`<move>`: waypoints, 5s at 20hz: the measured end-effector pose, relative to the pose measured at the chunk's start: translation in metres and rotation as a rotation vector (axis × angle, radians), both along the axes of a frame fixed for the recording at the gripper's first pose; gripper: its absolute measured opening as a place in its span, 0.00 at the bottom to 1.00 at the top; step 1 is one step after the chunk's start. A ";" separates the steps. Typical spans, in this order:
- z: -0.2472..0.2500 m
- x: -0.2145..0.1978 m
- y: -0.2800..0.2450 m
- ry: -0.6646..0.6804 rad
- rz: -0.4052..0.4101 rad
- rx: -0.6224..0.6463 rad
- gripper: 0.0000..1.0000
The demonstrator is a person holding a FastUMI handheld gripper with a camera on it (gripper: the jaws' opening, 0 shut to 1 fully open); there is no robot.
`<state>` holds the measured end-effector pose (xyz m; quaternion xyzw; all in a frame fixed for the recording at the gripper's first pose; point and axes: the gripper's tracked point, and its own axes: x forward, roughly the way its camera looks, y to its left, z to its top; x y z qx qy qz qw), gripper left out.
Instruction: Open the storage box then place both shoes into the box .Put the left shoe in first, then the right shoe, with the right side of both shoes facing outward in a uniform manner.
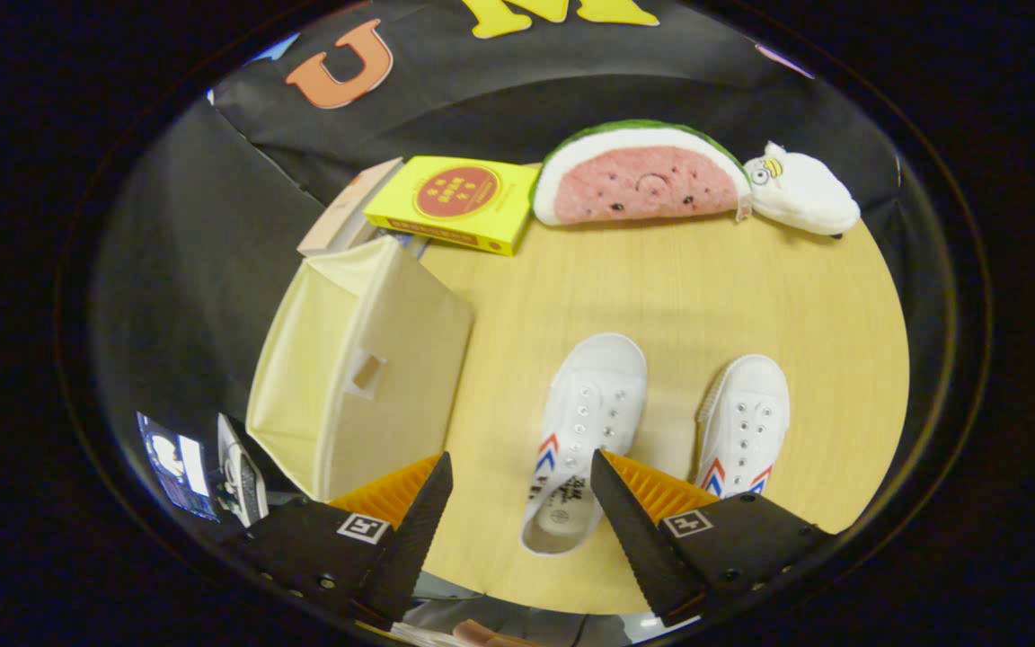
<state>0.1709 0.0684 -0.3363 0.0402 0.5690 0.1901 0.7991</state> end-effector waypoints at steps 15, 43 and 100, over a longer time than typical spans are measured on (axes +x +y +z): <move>-0.096 0.005 -0.018 0.154 -0.088 -0.042 0.22; 0.129 -0.026 0.176 -0.005 -0.039 0.332 0.02; -0.007 -0.050 -0.156 -0.103 -0.307 -0.338 0.95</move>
